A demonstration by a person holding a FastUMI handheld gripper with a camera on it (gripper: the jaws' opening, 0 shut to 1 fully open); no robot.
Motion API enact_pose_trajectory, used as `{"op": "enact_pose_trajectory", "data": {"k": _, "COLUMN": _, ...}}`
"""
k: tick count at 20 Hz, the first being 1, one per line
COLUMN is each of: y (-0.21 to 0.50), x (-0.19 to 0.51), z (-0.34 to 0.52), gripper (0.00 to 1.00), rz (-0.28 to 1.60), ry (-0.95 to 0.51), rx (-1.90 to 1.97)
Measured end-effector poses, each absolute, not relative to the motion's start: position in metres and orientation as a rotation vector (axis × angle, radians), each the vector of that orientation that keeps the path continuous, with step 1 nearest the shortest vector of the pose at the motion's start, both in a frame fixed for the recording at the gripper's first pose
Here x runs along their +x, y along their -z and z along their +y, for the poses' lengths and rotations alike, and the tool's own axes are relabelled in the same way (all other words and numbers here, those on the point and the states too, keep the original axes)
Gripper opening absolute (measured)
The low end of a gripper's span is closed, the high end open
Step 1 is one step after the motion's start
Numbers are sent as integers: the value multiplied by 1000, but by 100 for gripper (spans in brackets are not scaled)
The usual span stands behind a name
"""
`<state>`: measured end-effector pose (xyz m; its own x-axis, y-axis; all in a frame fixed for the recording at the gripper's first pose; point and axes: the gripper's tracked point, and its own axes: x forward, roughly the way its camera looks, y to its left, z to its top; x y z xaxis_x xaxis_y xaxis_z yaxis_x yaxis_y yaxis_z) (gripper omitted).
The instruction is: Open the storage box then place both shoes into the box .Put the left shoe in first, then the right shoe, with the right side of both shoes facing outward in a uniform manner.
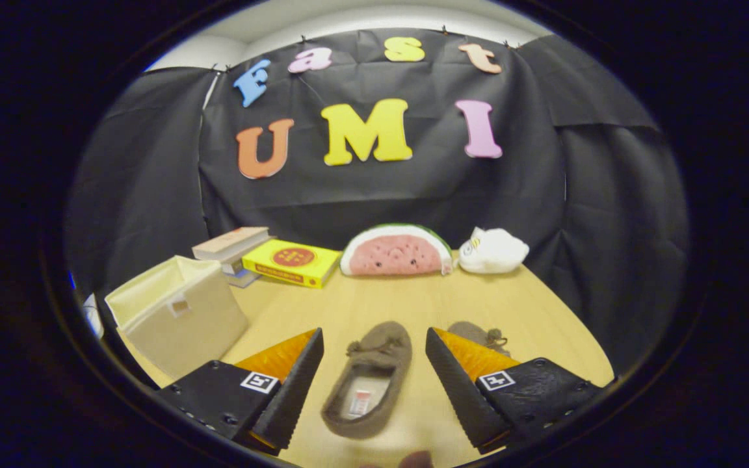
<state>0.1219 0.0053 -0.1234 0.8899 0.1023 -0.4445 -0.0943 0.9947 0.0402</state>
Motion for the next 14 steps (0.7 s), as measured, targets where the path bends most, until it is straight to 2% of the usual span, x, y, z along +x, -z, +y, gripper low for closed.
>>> {"op": "enact_pose_trajectory", "data": {"k": 8, "y": 205, "x": 134, "z": -13, "gripper": 96, "rz": 712, "ry": -61, "rx": 73}}
{"op": "enact_pose_trajectory", "data": {"k": 9, "y": 214, "x": 135, "z": -9, "gripper": 91, "rz": 737, "ry": -68, "rx": 91}}
{"op": "enact_pose_trajectory", "data": {"k": 11, "y": 227, "x": 137, "z": -4, "gripper": 70, "rz": 780, "ry": -79, "rx": 141}}
{"op": "enact_pose_trajectory", "data": {"k": 13, "y": 228, "x": 135, "z": 1, "gripper": 53, "rz": 809, "ry": -82, "rx": 203}}
{"op": "enact_pose_trajectory", "data": {"k": 14, "y": 229, "x": 139, "z": -5, "gripper": 36, "rz": 796, "ry": -46, "rx": 221}}
